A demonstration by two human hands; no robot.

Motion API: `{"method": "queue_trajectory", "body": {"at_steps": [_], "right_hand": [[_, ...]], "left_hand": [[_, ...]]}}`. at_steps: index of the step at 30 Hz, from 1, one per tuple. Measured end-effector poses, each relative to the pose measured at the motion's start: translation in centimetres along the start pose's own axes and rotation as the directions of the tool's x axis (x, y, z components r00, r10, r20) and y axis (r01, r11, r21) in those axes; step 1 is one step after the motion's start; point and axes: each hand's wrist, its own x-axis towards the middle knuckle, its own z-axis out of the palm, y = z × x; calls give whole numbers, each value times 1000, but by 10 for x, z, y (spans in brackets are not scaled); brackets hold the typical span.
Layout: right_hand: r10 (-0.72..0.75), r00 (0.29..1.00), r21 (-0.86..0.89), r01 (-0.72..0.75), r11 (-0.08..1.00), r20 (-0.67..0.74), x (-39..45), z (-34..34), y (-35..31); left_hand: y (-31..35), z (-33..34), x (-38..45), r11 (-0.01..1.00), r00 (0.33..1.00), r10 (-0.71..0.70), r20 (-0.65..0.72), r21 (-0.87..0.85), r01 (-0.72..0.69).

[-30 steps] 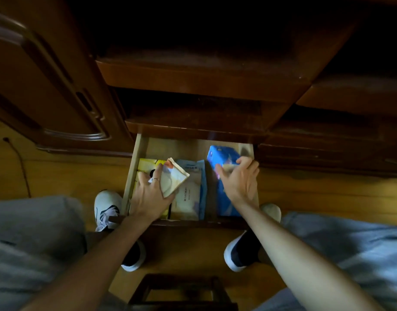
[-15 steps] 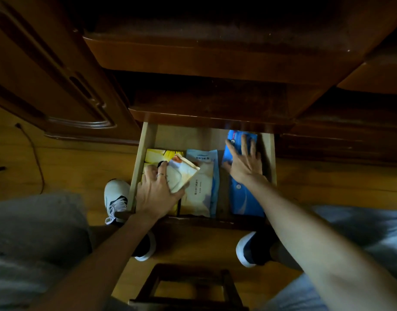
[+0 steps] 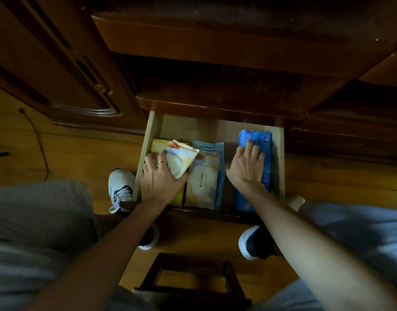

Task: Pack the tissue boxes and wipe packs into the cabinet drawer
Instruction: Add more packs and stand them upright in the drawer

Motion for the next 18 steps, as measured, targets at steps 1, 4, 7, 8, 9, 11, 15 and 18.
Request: {"method": "queue_trajectory", "body": {"at_steps": [1,4,7,8,9,11,15,18], "right_hand": [[-100,995,20,100,995,-25,-5,0,-5],[-347,934,270,314,910,85,-14,-1,-26],[-294,889,559,53,827,350,-13,-9,-46],[-235,899,575,-22,818,370,-12,-12,-53],[-170,914,587,-87,805,369,-12,-13,-57],[-28,916,635,-255,729,400,-12,-12,-64],[-28,825,715,-471,517,564,-11,-4,-59],[-114,827,759,-439,480,551,-8,-5,-40]], "left_hand": [[0,0,0,1000,1000,-15,-7,-17,15],[-2,0,0,999,999,-30,-13,-15,30],[-3,-1,3,997,997,-72,-7,-2,72],[-2,-2,5,996,996,-93,0,-4,93],[-2,-3,6,994,994,-113,9,-9,113],[2,-7,11,988,988,-150,40,-42,152],[14,-15,17,953,964,-248,91,-153,260],[27,-19,22,919,948,-278,156,-243,309]]}}
